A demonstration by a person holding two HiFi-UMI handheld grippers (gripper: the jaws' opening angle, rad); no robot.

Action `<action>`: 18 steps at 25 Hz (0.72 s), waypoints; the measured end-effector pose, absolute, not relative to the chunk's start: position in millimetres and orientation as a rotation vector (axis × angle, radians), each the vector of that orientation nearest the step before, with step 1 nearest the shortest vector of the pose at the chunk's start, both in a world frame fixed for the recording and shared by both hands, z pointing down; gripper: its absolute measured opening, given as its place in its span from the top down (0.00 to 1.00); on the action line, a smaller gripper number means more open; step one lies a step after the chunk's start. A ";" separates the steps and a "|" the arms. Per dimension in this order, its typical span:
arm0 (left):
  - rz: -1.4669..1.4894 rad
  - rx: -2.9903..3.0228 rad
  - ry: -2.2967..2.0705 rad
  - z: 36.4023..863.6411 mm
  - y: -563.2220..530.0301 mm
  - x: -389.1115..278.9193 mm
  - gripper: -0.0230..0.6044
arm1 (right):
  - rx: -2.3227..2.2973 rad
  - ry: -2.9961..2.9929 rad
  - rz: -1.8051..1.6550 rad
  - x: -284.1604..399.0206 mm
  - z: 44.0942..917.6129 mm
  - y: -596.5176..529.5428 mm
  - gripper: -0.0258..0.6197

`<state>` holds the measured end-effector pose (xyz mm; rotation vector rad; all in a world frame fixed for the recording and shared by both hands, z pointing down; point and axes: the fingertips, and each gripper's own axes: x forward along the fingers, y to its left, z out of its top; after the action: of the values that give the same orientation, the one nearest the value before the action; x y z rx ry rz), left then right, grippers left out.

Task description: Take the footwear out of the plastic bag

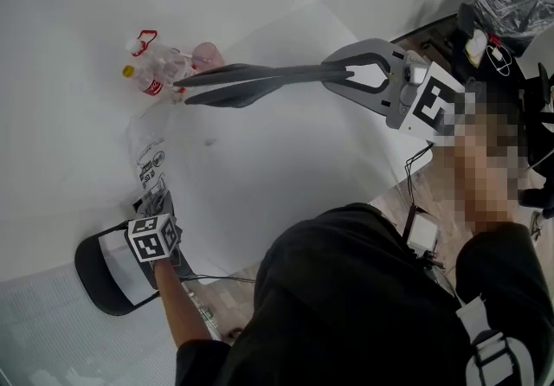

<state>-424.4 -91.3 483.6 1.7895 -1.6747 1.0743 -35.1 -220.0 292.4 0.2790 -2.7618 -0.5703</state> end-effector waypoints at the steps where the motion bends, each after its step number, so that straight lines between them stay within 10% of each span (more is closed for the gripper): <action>1: 1.053 1.765 -1.695 483.3 -91.2 -427.4 0.93 | 0.346 -2.758 -0.553 -31.9 291.5 -223.4 0.84; 18: 0.632 1.683 -1.795 471.2 -94.0 -365.4 0.93 | 0.960 -2.680 -0.270 -2.4 324.0 -234.2 0.84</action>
<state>-365.4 -94.0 471.2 1.6826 -1.7952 0.6323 -2.4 -234.2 324.0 0.9604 -2.6799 -0.2701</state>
